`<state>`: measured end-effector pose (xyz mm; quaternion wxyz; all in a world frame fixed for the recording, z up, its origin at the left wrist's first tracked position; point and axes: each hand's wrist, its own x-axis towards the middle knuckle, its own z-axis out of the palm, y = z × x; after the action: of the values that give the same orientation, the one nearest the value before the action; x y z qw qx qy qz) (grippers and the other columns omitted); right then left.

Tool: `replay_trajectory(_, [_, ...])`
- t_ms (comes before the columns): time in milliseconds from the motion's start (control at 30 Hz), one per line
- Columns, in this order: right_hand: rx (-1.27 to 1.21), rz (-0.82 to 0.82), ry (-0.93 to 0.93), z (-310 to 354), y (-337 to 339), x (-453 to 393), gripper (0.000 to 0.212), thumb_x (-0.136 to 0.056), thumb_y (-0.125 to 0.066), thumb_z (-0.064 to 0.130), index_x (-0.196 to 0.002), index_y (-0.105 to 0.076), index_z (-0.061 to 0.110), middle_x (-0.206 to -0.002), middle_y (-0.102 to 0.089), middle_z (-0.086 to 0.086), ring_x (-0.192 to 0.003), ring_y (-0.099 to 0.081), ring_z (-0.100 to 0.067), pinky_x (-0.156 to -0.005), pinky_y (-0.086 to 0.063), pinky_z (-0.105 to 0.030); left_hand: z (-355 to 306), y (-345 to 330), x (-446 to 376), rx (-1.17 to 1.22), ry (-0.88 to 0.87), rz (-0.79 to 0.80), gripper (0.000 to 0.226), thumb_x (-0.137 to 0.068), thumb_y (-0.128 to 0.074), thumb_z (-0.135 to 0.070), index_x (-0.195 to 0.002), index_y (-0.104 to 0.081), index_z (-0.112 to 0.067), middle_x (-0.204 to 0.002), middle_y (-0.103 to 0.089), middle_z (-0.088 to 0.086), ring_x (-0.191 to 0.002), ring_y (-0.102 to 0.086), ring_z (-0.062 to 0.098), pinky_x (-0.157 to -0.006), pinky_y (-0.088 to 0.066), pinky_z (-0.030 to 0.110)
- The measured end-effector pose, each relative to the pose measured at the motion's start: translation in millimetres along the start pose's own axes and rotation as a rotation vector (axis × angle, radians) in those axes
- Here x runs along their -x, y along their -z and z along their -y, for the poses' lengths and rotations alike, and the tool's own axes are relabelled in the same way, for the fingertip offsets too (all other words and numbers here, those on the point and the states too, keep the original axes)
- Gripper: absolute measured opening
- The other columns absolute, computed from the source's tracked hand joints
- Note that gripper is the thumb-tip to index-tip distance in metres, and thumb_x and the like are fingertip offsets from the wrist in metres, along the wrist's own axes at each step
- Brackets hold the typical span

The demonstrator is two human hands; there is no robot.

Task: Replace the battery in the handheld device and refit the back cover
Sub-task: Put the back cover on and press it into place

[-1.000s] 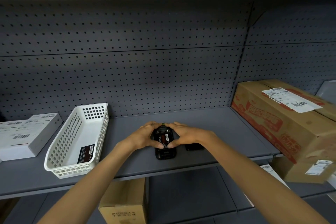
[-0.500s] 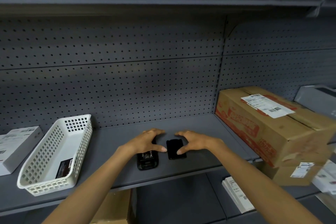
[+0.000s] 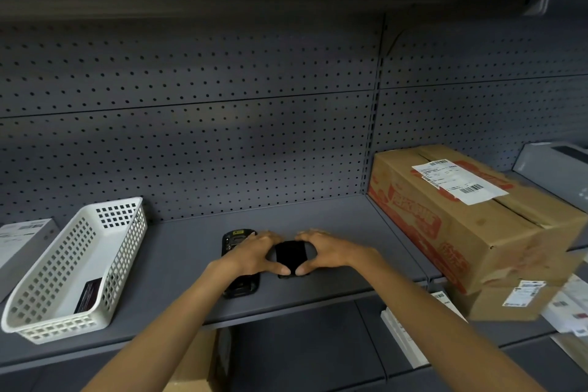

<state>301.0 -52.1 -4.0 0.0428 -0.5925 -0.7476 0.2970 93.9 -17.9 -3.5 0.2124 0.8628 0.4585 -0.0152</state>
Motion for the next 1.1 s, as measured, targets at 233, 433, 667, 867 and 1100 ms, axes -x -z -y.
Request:
replay_trajectory(233, [-0.086,-0.084,0.037,3.5,1.8,3.2,0.083,-0.07,-0.085,0.037,-0.139,-0.041,0.023,-0.144,-0.042,-0.004,-0.134,-0.036,-0.021,-0.11,-0.037,-0.042,-1.3,-1.1,1.9,0.188,-0.021,-0.089,0.07,-0.067,-0.083,-0.043,-0.127,-0.051,-0.025,-0.122,-0.056,-0.001,-0.119,-0.049,0.019,-0.101,-0.042,0.034])
replay_trajectory(433, [-0.129,-0.166,0.107,8.1,0.0,4.4,0.073,-0.065,-0.089,0.023,-0.121,-0.044,0.018,-0.124,-0.05,-0.002,-0.112,-0.051,-0.021,-0.094,-0.047,-0.037,-9.1,-1.4,7.0,0.253,-0.079,-0.196,0.072,-0.073,-0.083,-0.021,-0.135,-0.049,-0.018,-0.123,-0.06,0.002,-0.105,-0.061,0.016,-0.094,-0.05,0.03])
replay_trajectory(667, [-0.206,-0.241,0.123,21.4,3.5,3.6,0.052,-0.08,-0.077,0.007,-0.118,-0.044,0.017,-0.112,-0.05,0.001,-0.069,-0.053,-0.008,-0.068,-0.046,-0.022,-3.7,3.4,14.5,0.338,-0.051,-0.351,0.059,-0.084,-0.073,-0.01,-0.137,-0.052,-0.024,-0.106,-0.067,0.008,-0.074,-0.058,0.005,-0.092,-0.051,0.031])
replay_trajectory(867, [-0.238,-0.278,0.168,40.1,5.5,-2.1,0.049,-0.082,-0.075,0.005,-0.118,-0.045,0.017,-0.106,-0.049,0.007,-0.07,-0.057,-0.008,-0.068,-0.05,-0.02,9.3,14.3,28.5,0.388,-0.059,-0.436,0.051,-0.084,-0.073,-0.012,-0.13,-0.056,-0.028,-0.109,-0.065,0.006,-0.062,-0.057,0.003,-0.07,-0.05,0.02])
replay_trajectory(1100, [-0.249,-0.272,0.209,68.2,1.5,-15.5,0.05,-0.081,-0.075,0.005,-0.119,-0.045,0.017,-0.102,-0.047,0.012,-0.068,-0.055,-0.007,-0.067,-0.05,-0.021,29.7,27.1,51.4,0.431,-0.057,-0.474,0.046,-0.085,-0.072,-0.01,-0.127,-0.059,-0.025,-0.112,-0.064,0.001,-0.073,-0.067,0.002,-0.081,-0.056,0.026])
